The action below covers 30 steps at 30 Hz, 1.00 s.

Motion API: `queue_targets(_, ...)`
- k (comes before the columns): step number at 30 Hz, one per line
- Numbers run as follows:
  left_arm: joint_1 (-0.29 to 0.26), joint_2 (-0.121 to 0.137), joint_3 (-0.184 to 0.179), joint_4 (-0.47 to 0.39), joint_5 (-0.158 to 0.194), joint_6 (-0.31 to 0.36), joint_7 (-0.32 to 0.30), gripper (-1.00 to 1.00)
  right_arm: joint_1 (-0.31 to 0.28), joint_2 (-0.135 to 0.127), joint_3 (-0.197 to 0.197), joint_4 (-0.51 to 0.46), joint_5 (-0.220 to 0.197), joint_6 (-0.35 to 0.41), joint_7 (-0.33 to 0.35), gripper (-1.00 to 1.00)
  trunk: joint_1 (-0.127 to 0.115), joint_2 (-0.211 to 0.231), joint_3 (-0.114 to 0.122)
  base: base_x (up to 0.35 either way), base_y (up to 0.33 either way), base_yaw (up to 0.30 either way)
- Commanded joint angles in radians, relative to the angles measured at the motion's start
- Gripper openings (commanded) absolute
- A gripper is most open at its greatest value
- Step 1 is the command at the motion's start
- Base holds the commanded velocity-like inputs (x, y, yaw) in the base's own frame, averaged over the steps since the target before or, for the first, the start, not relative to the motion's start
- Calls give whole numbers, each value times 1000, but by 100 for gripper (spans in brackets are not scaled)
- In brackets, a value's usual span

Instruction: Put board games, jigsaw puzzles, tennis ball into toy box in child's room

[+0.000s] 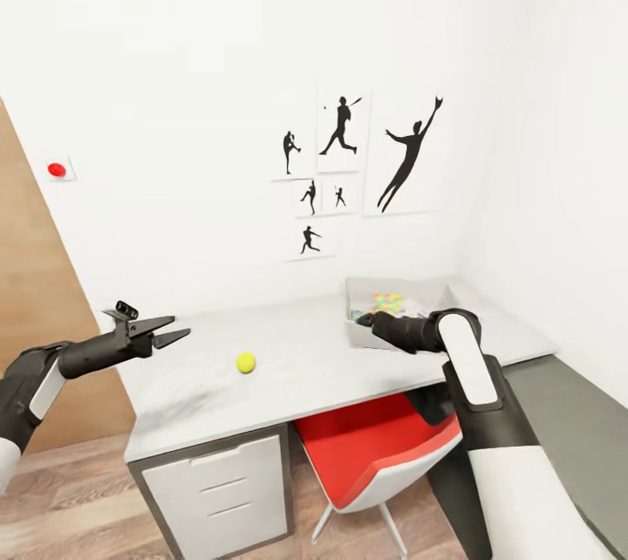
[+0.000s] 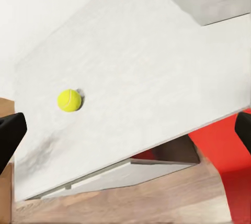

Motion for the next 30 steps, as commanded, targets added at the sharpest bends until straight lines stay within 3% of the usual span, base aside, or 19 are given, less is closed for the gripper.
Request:
queue_targets(1, 0, 2, 6, 1, 0, 11, -3, 100, -1, 3, 2, 0, -8, 2, -14, 100, 0, -2, -3, -137, 79, 82)
queue_targets(5, 2, 8, 34, 1, -1, 11, -3, 100, -1, 9, 23, 3, -4, -1, -18, 100, 0, -2, -3, -66, 33, 203)
queue_targets(10, 3, 10, 45, 2, -4, 10, -3, 100, -1, 12, 65, 15, -2, -4, -20, 100, 0, -2, -3, -14, 7, 274)
queue_targets(14, 3, 11, 47, 3, -6, 10, -3, 100, -2, 30, 86, 37, 0, -5, -20, 100, 0, -2, -3, -2, 1, 289)
queue_targets(20, 3, 19, 48, 7, -7, 8, -3, 100, -2, 54, 91, 78, 2, -5, -20, 100, 0, -2, -6, 50, 0, 289)
queue_targets(30, 4, 25, 49, 18, -7, 7, -1, 100, -4, 55, 97, 130, 12, -5, -20, 100, 0, -2, -15, 131, 0, 252)
